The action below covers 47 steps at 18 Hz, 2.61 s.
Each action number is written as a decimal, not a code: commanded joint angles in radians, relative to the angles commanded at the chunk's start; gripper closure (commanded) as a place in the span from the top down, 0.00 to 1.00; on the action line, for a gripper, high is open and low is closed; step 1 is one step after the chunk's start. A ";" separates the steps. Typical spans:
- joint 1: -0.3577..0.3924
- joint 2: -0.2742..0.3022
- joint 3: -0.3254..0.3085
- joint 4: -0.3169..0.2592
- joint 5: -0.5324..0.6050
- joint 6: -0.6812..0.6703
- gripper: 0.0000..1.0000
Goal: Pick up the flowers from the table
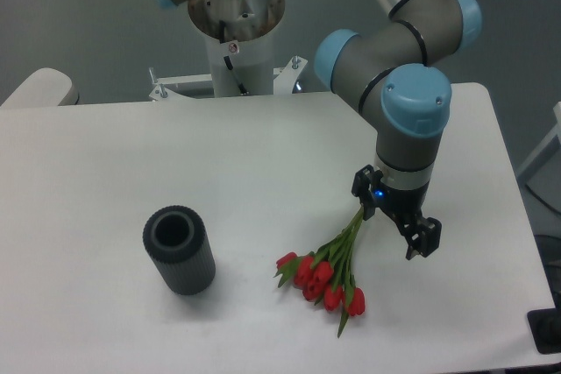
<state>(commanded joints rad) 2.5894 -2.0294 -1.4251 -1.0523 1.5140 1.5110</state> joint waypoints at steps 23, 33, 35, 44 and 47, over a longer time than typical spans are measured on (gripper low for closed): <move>0.041 -0.026 -0.201 0.067 0.000 -0.267 1.00; 0.023 -0.014 -0.324 0.184 0.000 -0.292 1.00; 0.021 -0.014 -0.342 0.201 -0.003 -0.285 1.00; 0.003 -0.031 -0.371 0.258 -0.002 -0.285 0.91; 0.000 -0.037 -0.367 0.258 0.000 -0.285 0.62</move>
<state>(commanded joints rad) 2.5894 -2.0662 -1.7917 -0.7946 1.5140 1.2256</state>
